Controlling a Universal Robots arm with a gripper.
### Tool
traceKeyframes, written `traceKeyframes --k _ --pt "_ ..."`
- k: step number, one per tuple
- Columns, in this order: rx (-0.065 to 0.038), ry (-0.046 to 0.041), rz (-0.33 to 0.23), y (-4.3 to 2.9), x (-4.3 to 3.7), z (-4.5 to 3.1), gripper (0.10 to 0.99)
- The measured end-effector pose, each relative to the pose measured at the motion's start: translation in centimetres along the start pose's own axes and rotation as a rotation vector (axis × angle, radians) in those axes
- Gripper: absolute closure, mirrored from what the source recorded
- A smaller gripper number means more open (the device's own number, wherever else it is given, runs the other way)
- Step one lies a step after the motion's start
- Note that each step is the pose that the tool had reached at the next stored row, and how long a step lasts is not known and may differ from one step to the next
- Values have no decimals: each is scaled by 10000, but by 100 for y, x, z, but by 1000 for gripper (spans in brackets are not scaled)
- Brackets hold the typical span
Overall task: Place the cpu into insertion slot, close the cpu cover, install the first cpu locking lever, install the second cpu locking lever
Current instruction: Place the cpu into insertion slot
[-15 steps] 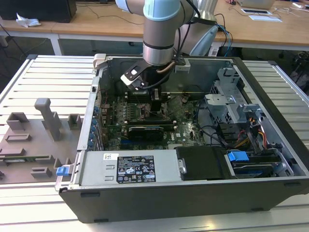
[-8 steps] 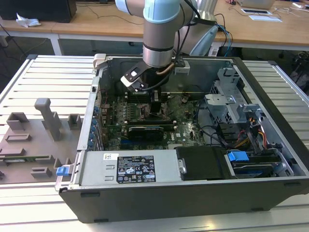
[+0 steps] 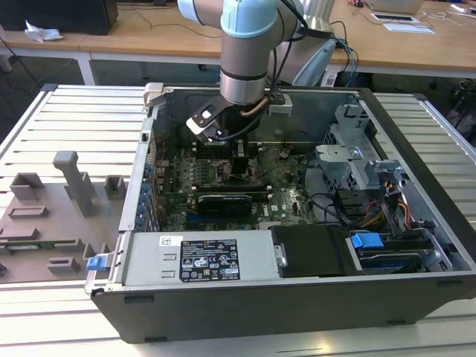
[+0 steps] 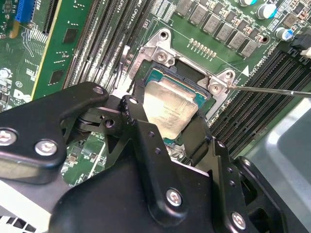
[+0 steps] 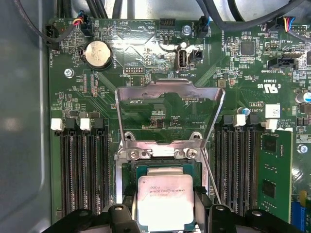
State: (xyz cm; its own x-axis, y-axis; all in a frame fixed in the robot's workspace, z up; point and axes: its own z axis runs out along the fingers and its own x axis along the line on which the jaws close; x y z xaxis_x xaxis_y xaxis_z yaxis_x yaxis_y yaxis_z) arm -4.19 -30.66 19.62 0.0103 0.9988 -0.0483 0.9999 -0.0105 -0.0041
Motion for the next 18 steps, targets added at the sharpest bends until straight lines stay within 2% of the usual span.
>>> traceKeyframes --k 8,10,11,13,18 --pt "-3 3 0 5 -1 0 541" --pt "-9 18 -1 7 2 4 525" --pt "-5 13 -1 6 1 3 463" --pt "0 6 0 5 -1 0 463" --pt "0 6 0 5 -5 -86 463"
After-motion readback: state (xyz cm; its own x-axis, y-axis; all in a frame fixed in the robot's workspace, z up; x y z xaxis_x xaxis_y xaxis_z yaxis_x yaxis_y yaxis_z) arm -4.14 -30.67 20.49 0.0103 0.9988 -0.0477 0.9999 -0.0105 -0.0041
